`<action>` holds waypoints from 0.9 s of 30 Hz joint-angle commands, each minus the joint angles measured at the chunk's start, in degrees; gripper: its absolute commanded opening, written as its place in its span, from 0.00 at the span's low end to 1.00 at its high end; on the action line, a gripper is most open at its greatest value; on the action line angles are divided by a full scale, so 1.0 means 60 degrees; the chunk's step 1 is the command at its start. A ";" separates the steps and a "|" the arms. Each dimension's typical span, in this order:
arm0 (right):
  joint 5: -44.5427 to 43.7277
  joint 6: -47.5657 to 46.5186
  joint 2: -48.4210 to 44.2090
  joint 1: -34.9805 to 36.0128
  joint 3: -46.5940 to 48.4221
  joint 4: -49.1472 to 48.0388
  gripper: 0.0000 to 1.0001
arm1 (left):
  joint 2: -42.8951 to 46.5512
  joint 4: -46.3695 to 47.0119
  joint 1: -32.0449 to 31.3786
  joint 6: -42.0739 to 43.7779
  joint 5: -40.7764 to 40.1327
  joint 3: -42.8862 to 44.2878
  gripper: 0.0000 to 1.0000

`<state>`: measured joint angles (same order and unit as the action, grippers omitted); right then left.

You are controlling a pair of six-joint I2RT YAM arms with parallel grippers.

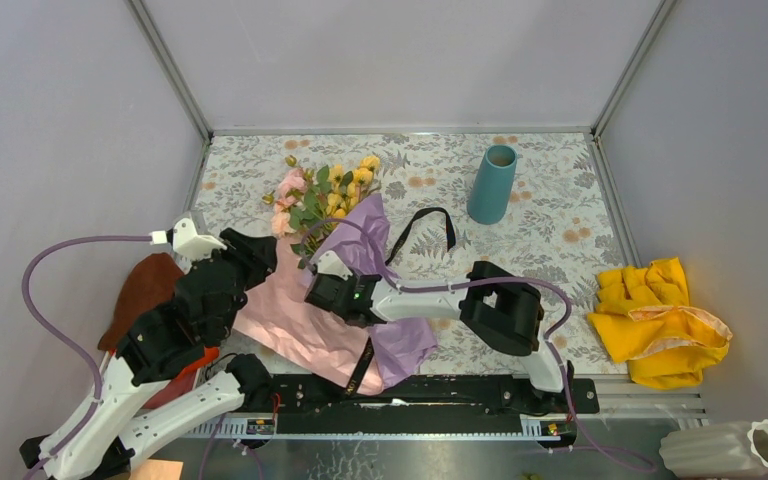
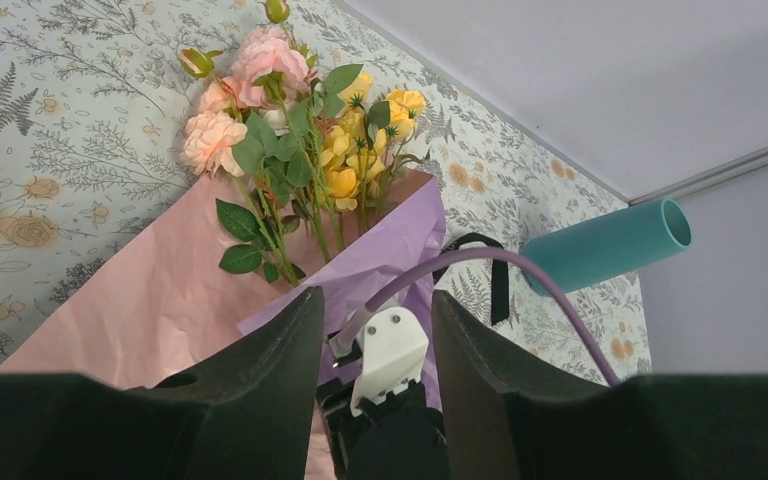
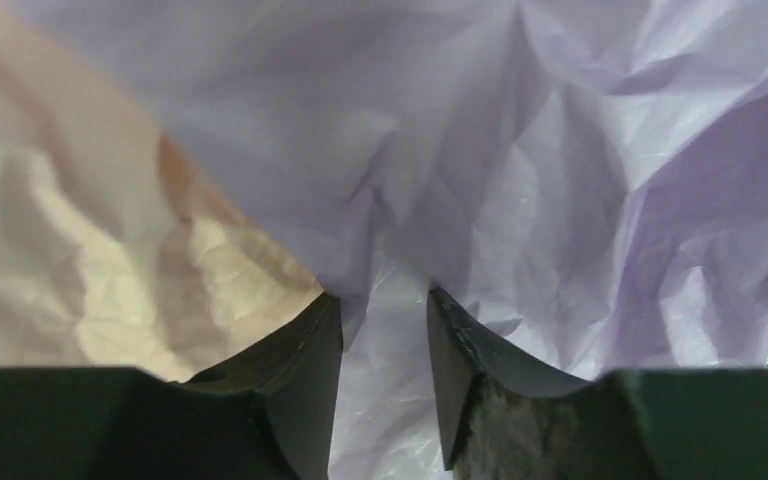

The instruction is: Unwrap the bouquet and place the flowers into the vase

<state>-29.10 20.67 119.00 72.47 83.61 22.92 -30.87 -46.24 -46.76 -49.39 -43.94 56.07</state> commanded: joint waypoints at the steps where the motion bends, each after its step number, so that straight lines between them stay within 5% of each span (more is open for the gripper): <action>1: -0.0303 0.0140 -0.0025 -0.0329 0.0068 0.0173 0.34 | -0.0032 0.0575 0.0044 -0.0104 -0.0045 -0.0152 0.51; 9: -0.0686 0.0156 -0.0935 -0.0374 -0.0095 0.0172 0.01 | -0.0226 0.0845 0.0045 -0.0088 0.0070 -0.0332 0.51; 17: -0.0462 0.0468 -0.3383 -0.1034 -0.1041 -0.0111 0.00 | -0.0338 0.1220 0.0052 -0.0202 0.0288 -0.0587 0.52; 27: -0.0084 0.0811 -0.4796 -0.3577 -0.2551 0.0069 0.00 | -0.1043 0.2038 0.0045 -0.0181 0.0708 -0.1009 0.52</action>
<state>-29.71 23.64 91.50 55.24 72.60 22.74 -35.16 -39.44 -46.76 -49.87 -40.91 51.37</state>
